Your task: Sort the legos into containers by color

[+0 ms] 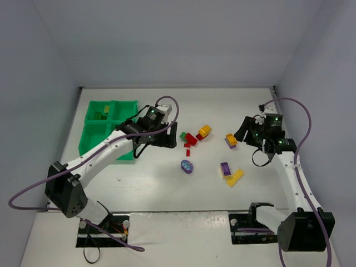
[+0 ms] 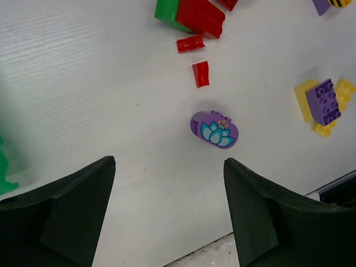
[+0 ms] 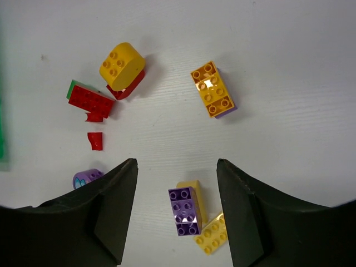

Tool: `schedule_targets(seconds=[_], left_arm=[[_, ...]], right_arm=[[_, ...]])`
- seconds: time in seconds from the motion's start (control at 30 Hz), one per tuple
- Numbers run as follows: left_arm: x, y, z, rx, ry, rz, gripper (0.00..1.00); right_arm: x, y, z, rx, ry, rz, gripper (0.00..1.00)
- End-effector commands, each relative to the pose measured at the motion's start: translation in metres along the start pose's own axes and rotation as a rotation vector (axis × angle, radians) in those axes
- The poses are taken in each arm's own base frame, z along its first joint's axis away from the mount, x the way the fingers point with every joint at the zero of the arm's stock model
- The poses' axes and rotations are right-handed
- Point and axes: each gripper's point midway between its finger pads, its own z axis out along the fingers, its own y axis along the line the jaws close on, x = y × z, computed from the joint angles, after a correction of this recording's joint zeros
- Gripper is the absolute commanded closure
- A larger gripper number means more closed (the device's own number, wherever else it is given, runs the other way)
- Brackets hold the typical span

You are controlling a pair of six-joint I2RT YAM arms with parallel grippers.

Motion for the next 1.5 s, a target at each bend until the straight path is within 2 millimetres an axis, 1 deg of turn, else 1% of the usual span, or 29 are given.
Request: schedule_targets(seconds=[0.0,0.07,0.1,0.13,0.23,0.27,0.3,0.33,0.47,0.63,0.73,0.77,0.83,0.87,0.9,0.93,0.97,1.0,1.03,1.07,1.1,1.13,1.17,1.23,1.27,1.33,1.37,1.43,1.47], left_arm=[[-0.025,-0.017,0.0,0.048,-0.086,-0.021,0.27],[-0.026,-0.023,0.002,0.073,-0.079,-0.017,0.27],[-0.023,-0.028,0.005,0.084,-0.067,-0.01,0.27],[-0.021,-0.032,0.005,0.095,-0.058,-0.011,0.27],[-0.007,-0.043,0.01,0.113,-0.022,-0.001,0.27],[0.004,-0.043,0.015,0.106,0.008,-0.007,0.27],[0.01,-0.04,0.019,0.097,0.022,-0.013,0.27],[0.009,-0.04,0.019,0.094,0.021,-0.013,0.27],[0.009,-0.041,0.019,0.104,0.026,-0.014,0.28],[0.005,-0.042,0.017,0.106,0.018,-0.006,0.28],[0.005,-0.041,0.016,0.11,0.018,0.004,0.28],[0.005,-0.041,0.014,0.112,0.017,0.008,0.28],[0.005,-0.037,0.012,0.108,0.014,0.016,0.28],[0.004,-0.035,0.011,0.106,0.011,0.017,0.28],[0.004,-0.032,0.01,0.103,0.011,0.02,0.28],[0.003,-0.029,0.007,0.103,0.002,0.017,0.28],[0.001,-0.02,0.006,0.091,0.0,-0.001,0.28],[0.002,-0.017,0.005,0.1,0.008,-0.016,0.29],[0.0,-0.013,0.0,0.106,0.0,-0.035,0.29],[0.0,-0.001,0.0,0.097,0.002,-0.069,0.29],[-0.001,0.003,-0.002,0.101,0.0,-0.096,0.29],[-0.003,0.006,-0.008,0.113,-0.015,-0.106,0.3],[-0.001,0.013,-0.009,0.103,-0.017,-0.119,0.3],[0.0,0.019,-0.017,0.089,-0.03,-0.12,0.3],[0.002,0.023,-0.018,0.076,-0.028,-0.122,0.3],[0.004,0.029,-0.024,0.058,-0.036,-0.128,0.3],[0.009,0.032,-0.023,0.052,-0.028,-0.136,0.3],[0.01,0.037,-0.026,0.046,-0.035,-0.152,0.3],[0.012,0.038,-0.025,0.045,-0.029,-0.156,0.3]], right_arm=[[0.002,-0.001,0.004,0.007,0.008,-0.009,0.44],[0.003,0.0,0.004,0.005,0.015,0.0,0.45],[0.005,-0.001,0.004,0.007,0.021,0.001,0.45],[0.013,0.004,0.006,-0.002,0.046,-0.011,0.45],[0.035,0.002,0.013,0.022,0.118,-0.021,0.45],[0.05,0.007,0.02,0.044,0.16,-0.047,0.45],[0.054,0.01,0.022,0.053,0.166,-0.057,0.45],[0.057,0.012,0.023,0.06,0.172,-0.078,0.44],[0.064,0.026,0.03,0.046,0.199,-0.095,0.41],[0.056,0.039,0.035,0.002,0.186,-0.137,0.39],[0.059,0.048,0.039,-0.042,0.208,-0.21,0.38],[0.063,0.055,0.039,-0.07,0.221,-0.237,0.38],[0.068,0.065,0.043,-0.121,0.233,-0.303,0.38],[0.067,0.072,0.044,-0.148,0.226,-0.328,0.39],[0.071,0.08,0.047,-0.173,0.236,-0.378,0.41],[0.07,0.085,0.048,-0.189,0.232,-0.402,0.44],[0.062,0.094,0.05,-0.204,0.209,-0.42,0.47],[0.064,0.1,0.057,-0.216,0.227,-0.436,0.52],[0.06,0.105,0.06,-0.236,0.219,-0.466,0.52],[0.047,0.118,0.063,-0.262,0.182,-0.486,0.52],[0.049,0.12,0.072,-0.268,0.191,-0.503,0.51],[0.048,0.126,0.076,-0.287,0.186,-0.542,0.5],[0.046,0.13,0.081,-0.298,0.184,-0.55,0.48],[0.044,0.137,0.095,-0.327,0.193,-0.6,0.44],[0.049,0.137,0.106,-0.332,0.216,-0.614,0.43],[0.046,0.145,0.113,-0.369,0.217,-0.641,0.41],[0.052,0.143,0.122,-0.373,0.237,-0.662,0.4],[0.051,0.147,0.129,-0.392,0.243,-0.68,0.39],[0.055,0.146,0.137,-0.389,0.253,-0.689,0.39]])
